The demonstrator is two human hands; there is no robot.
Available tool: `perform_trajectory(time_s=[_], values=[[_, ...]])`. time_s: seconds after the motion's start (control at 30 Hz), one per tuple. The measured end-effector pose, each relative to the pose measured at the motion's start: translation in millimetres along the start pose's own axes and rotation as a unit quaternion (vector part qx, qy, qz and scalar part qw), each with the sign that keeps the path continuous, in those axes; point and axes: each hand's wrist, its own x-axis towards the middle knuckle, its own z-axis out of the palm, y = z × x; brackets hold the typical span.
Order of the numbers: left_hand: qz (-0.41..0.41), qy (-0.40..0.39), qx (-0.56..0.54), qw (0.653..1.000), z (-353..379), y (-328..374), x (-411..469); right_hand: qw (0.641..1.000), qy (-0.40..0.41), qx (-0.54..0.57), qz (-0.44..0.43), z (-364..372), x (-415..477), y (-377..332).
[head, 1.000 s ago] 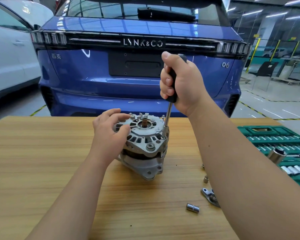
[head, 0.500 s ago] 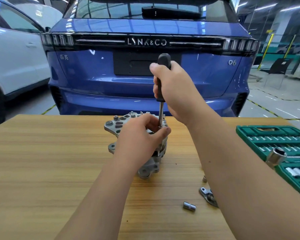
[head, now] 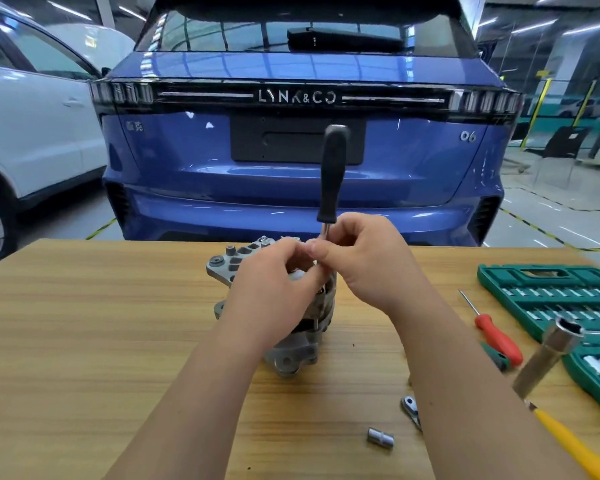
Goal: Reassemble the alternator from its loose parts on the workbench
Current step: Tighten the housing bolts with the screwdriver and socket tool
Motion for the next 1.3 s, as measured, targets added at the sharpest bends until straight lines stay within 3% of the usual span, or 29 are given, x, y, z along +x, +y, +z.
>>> perform_trajectory(time_s=[0.07, 0.13, 0.23, 0.3, 0.4, 0.47, 0.57, 0.63, 0.73, 0.8, 0.9, 1.0, 1.13, 1.23, 1.3], values=[[-0.007, 0.023, 0.007, 1.000, 3.8, 2.7, -0.5, 1.000, 0.015, -0.020, 0.012, 1.9, -1.3, 3.1], [-0.002, 0.021, 0.013, 1.000, 4.5, 2.8, 0.5, 0.999, -0.019, -0.036, 0.000, -1.3, -3.0, 3.5], [0.029, -0.033, -0.003, 0.999, -0.3, -2.2, 1.6, 0.996, -0.082, 0.006, -0.034, -12.4, -5.1, 0.8], [0.041, -0.055, -0.027, 0.997, -1.8, -3.5, 1.8, 0.997, -0.056, 0.007, -0.044, -12.1, -4.5, 1.8], [0.036, 0.002, -0.044, 0.998, 2.7, -2.3, 1.8, 1.000, 0.006, -0.021, -0.021, -2.9, -4.1, 0.7], [0.032, 0.023, -0.043, 0.998, 3.0, -2.8, 2.8, 0.999, -0.018, -0.020, -0.019, -5.1, -4.6, 2.9], [0.054, -0.031, -0.073, 0.995, -3.1, -6.1, 3.8, 0.997, -0.063, 0.016, -0.031, -12.7, -4.7, 1.6], [0.055, -0.053, -0.084, 0.994, -5.3, -6.9, 4.6, 0.999, -0.025, -0.001, -0.038, -7.8, -3.2, 2.7], [0.041, -0.011, -0.067, 0.997, -1.3, -6.1, 5.3, 0.999, 0.032, -0.031, -0.024, 2.1, -1.3, 1.5], [0.044, 0.005, -0.071, 0.996, -1.1, -6.3, 6.0, 0.999, 0.008, -0.029, -0.028, -0.4, -2.0, 0.4], [0.065, -0.045, -0.093, 0.992, -6.9, -8.4, 6.6, 0.998, -0.038, -0.007, -0.043, -8.5, -3.2, -2.6], [0.062, -0.070, -0.092, 0.991, -8.3, -7.5, 6.9, 0.999, -0.003, -0.007, -0.036, -1.6, -2.4, -2.6], [0.030, -0.026, -0.053, 0.998, -4.0, -4.3, 8.1, 1.000, 0.008, -0.002, -0.008, 0.6, -3.0, -2.9], [0.032, -0.068, -0.069, 0.995, -10.5, -7.2, 9.6, 0.997, -0.062, 0.021, -0.029, -9.3, -3.7, -3.9], [0.037, -0.100, -0.079, 0.991, -13.4, -8.8, 10.0, 0.998, -0.040, 0.024, -0.043, -11.0, -2.8, -1.9]])
